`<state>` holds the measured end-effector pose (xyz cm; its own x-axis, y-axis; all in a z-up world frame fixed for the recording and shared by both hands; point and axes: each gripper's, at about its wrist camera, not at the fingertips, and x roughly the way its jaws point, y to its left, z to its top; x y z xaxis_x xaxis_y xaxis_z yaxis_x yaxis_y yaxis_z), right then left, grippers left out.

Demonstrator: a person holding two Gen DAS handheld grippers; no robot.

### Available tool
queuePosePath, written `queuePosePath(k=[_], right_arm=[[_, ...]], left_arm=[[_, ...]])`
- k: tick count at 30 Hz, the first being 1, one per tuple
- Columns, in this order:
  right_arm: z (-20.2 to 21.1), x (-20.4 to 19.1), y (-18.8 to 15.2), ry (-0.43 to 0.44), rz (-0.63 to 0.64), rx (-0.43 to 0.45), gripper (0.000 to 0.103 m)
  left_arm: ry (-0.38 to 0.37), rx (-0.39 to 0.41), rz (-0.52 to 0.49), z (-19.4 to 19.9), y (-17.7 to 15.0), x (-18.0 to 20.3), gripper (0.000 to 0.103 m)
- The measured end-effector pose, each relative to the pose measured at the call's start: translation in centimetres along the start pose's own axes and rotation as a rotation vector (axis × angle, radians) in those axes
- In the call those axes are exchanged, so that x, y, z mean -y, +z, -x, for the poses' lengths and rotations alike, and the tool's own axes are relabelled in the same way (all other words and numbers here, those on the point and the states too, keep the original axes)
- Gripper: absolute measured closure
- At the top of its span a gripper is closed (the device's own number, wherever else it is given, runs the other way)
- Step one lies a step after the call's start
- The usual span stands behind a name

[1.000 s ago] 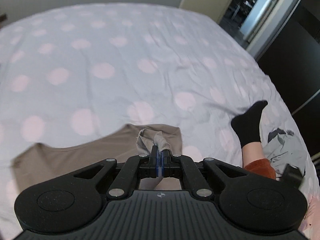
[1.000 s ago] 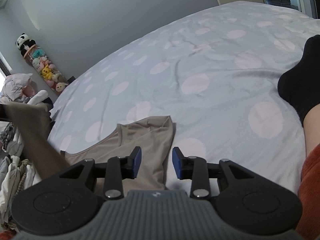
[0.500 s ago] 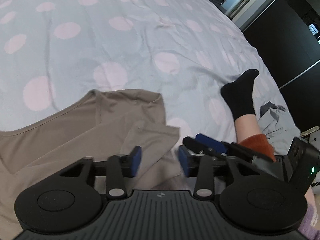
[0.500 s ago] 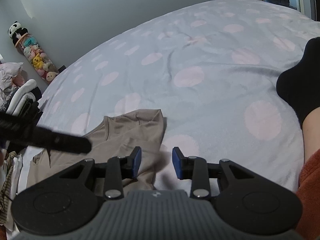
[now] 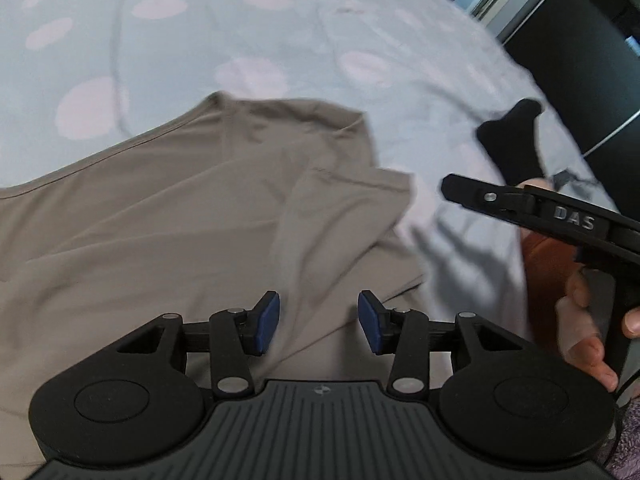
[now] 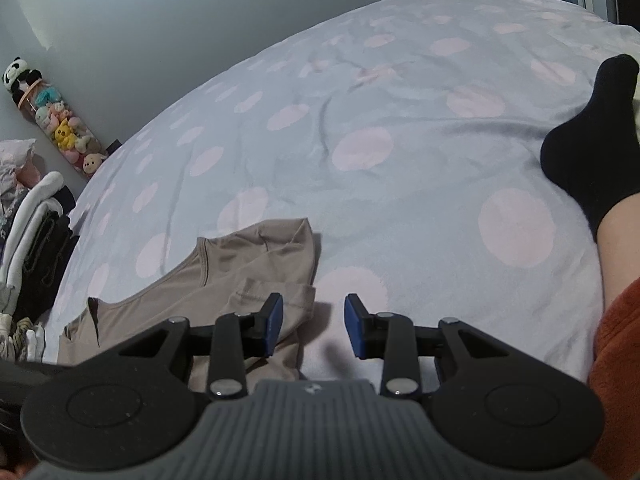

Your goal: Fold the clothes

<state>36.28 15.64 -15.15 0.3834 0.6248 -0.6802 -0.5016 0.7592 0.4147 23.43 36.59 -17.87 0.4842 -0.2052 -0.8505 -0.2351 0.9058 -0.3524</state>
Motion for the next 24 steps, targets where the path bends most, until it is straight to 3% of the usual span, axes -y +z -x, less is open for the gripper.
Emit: queuePosePath(k=[5,8,12,15,19,24], right_arm=[[0.5,0.9,0.8,-0.023,-0.027,-0.008,0.066],[0.9,1.8,1.2,-0.04,-0.058,-0.013,0.065],[1.2,2.9,1.0,-0.038,-0.104,-0.034,0.065],[1.3,3.0,0.9,-0.03,-0.115,-0.05,0.065],[1.4,2.4,0.8,-0.018,-0.083,-0.05,0.065],[1.4,2.4,0.8,-0.004,-0.082,-0.052,0.065]], left_arm=[[-0.123,0.026,-0.037,-0.7,-0.9,2.9,0.053],[-0.139,0.013,-0.08,-1.7,-1.9,5.1,0.053],[-0.051,0.101,-0.146,-0.9,-3.1,6.8,0.054],[0.084,0.164,-0.184,0.2,-3.0,6.6,0.053],[0.228,0.203,-0.154,0.3,-1.9,4.9,0.053],[0.275,0.187,-0.086,-1.2,-0.4,3.1,0.057]])
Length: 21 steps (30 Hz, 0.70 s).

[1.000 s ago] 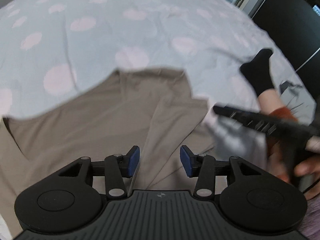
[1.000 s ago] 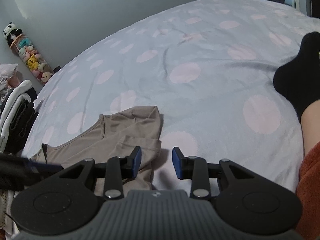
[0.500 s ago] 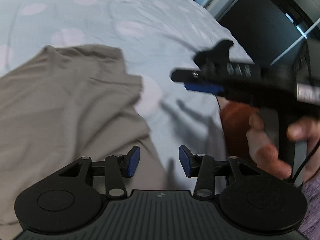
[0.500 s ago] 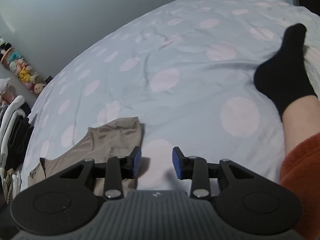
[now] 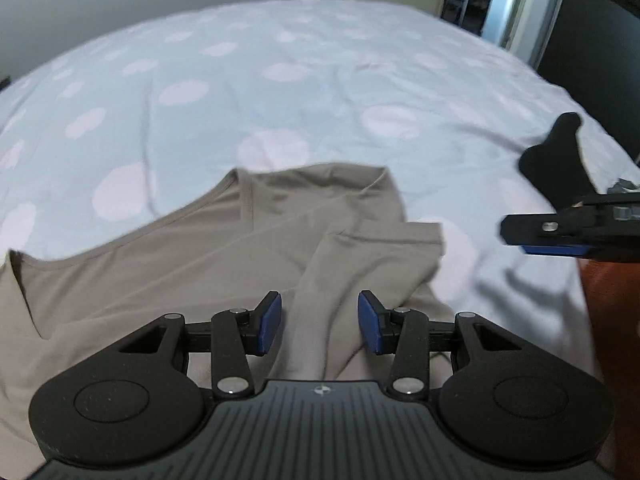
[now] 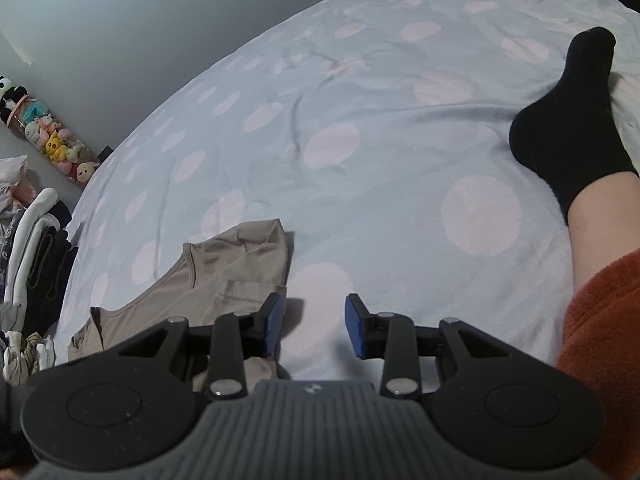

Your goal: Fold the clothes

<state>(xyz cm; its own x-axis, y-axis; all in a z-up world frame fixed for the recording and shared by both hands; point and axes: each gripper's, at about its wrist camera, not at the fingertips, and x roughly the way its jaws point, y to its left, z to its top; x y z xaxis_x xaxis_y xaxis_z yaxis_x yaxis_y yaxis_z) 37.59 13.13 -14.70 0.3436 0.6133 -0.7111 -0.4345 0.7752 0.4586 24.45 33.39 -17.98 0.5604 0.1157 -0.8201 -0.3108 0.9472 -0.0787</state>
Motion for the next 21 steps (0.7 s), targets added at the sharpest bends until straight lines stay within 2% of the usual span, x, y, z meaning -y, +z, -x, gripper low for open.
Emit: queuePosePath(k=[1,3,4,10,12,14,18,19,21], right_arm=[[0.0,0.1,0.0,0.0,-0.002,0.0,0.065],[-0.1,0.1,0.1,0.001,-0.003,-0.001,0.065],[-0.1,0.1,0.1,-0.001,-0.003,-0.003,0.065],[-0.3,-0.3,0.0,-0.006,0.02,-0.016,0.065],[-0.4,-0.5,-0.2,-0.008,0.031,-0.021,0.065],[-0.6,-0.6,-0.4,-0.006,0.037,-0.031,0.065],[-1.0,-1.0,-0.9,0.014,0.053,-0.051,0.062],[-1.1,-1.2,-1.0,0.02,0.059,-0.055,0.061],[-1.1,-1.7,-1.3,0.035,0.083,-0.056,0.061]], left_arm=[[-0.008,-0.016,0.009,-0.3,0.0,-0.2,0.069],[-0.025,-0.022,0.01,-0.5,-0.3,-0.1,0.08],[-0.042,-0.019,0.001,-0.4,-0.4,0.1,0.089],[-0.151,-0.02,-0.048,1.0,-1.4,1.9,0.09],[-0.169,-0.025,-0.075,1.3,-2.0,2.7,0.084],[-0.177,-0.027,-0.105,1.5,-2.7,3.5,0.074],[-0.178,0.001,-0.164,2.0,-3.9,4.9,0.06],[-0.178,0.01,-0.183,2.2,-4.1,5.4,0.053],[-0.174,0.038,-0.216,2.6,-4.6,6.2,0.05]])
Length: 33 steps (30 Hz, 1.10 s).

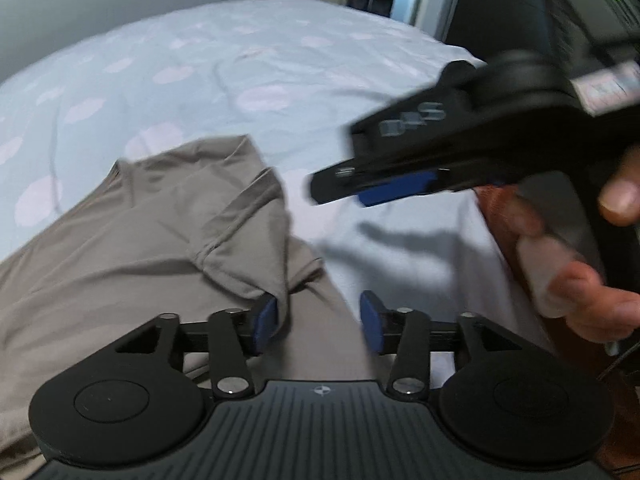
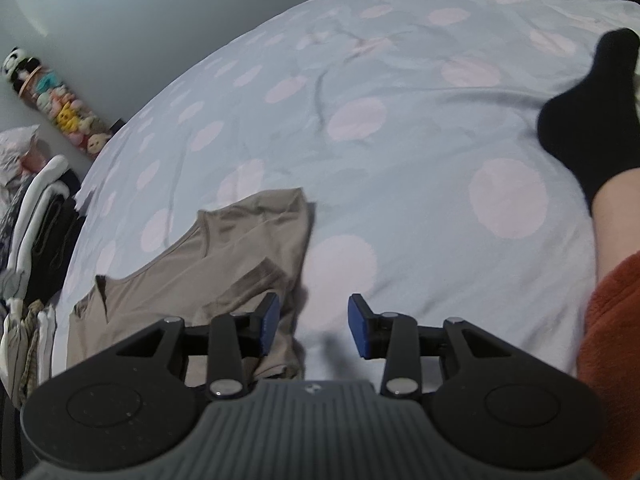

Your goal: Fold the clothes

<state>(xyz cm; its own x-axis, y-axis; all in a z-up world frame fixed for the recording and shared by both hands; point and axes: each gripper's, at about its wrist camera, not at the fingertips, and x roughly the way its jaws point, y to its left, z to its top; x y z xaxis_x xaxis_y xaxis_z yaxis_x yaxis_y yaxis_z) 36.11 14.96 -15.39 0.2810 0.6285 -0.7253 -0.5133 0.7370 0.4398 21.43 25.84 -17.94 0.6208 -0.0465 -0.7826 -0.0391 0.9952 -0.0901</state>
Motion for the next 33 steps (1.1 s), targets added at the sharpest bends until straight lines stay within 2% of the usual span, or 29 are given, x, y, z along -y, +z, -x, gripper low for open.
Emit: queuePosePath(k=[5,9,13,17,20,25,28,31,33], right_arm=[[0.0,-1.9,-0.7,0.036,0.1,0.005,0.061],[-0.2,-2.7,-1.1,0.035,0.168,-0.015,0.059],[-0.1,-2.2,-1.2,0.055,0.141,-0.041,0.059],[0.1,-2.1,-1.1,0.064,0.123,-0.036,0.058],[0.0,-2.9,-1.3,0.069,0.144,-0.032,0.057],[-0.2,-4.5,-2.1,0.062,0.194,-0.039,0.057],[-0.3,-5.0,-2.5,0.05,0.202,-0.024,0.057],[-0.4,-5.4,-2.8,0.04,0.207,-0.003,0.057],[-0.6,-6.1,-2.9,0.031,0.22,0.006,0.057]], left_arm=[[-0.036,0.045,-0.063,0.4,-0.6,2.0,0.051],[-0.008,0.05,-0.048,0.9,-1.0,2.0,0.051],[0.03,0.092,-0.044,3.3,-2.4,1.5,0.051],[0.144,0.131,-0.066,6.5,-4.9,0.4,0.051],[0.277,0.116,-0.044,8.7,-7.3,-1.5,0.051],[0.581,0.003,-0.041,11.0,-11.2,-6.4,0.051],[0.717,-0.032,-0.037,12.0,-12.6,-9.6,0.051],[0.8,-0.04,-0.028,12.3,-13.3,-12.6,0.051],[0.804,-0.029,-0.009,11.9,-13.3,-13.9,0.052]])
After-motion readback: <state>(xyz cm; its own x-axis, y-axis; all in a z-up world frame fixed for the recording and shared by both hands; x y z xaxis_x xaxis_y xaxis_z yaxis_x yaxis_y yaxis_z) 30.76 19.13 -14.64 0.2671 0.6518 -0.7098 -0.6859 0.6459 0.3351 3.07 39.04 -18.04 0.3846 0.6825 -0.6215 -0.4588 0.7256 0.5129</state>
